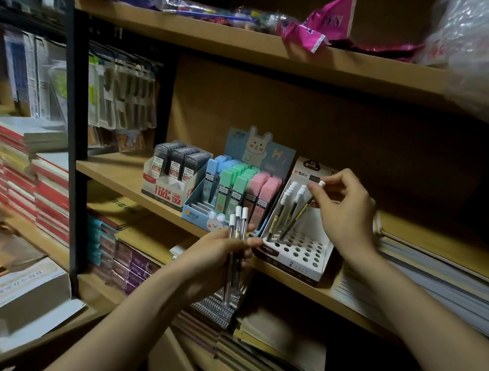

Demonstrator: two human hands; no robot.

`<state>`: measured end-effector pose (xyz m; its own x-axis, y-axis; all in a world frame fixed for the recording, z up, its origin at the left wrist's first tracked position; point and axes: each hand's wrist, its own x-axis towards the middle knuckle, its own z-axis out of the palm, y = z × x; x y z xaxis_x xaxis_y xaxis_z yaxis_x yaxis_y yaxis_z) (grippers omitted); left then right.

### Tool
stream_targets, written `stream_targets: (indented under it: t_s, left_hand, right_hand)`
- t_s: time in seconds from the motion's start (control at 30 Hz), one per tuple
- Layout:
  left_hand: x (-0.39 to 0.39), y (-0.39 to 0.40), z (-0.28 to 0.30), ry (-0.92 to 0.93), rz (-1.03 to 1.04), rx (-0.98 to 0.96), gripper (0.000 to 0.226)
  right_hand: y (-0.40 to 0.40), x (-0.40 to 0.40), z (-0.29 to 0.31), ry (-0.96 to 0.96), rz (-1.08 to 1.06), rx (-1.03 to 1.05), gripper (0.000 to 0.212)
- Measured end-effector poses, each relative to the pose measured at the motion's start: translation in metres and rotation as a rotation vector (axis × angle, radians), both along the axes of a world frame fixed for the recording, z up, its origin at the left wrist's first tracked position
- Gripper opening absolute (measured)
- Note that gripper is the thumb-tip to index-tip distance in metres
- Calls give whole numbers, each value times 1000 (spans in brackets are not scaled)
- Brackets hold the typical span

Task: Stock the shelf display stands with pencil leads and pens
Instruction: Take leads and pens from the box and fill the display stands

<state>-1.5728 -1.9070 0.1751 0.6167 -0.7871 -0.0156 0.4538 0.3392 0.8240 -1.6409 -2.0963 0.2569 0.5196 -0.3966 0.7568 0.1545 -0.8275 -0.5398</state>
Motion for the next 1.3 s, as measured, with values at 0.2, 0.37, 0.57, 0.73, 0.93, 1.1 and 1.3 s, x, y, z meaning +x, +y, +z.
stream_targets:
  t_s: [0.2, 0.37, 0.57, 0.73, 0.93, 1.1, 1.3]
  left_hand:
    - [-2, -1, -6, -10, -4, 13, 22]
    - [0, -5, -7, -18, 29, 71, 41]
    - [1, -4, -6, 56, -32, -51, 35]
    - [-1, 0, -5, 5, -106, -120, 40]
    - [-2, 1, -6, -29, -87, -89, 47]
    - [-3, 3, -5, -72, -94, -53, 36]
    - [-14, -1, 1, -141, -144, -40, 34]
  right_hand:
    - [-3, 3, 0, 29, -6, -16, 16]
    - [6, 3, -4, 123, 52, -189, 15]
    - [10, -5, -5, 141, 35, -239, 6]
    - [12, -2, -2, 155, -34, -293, 12]
    - [14, 1, -10, 218, -65, -446, 9]
    - [16, -12, -14, 130, -75, -326, 20]
    - [40, -23, -16, 258, 189, -2, 28]
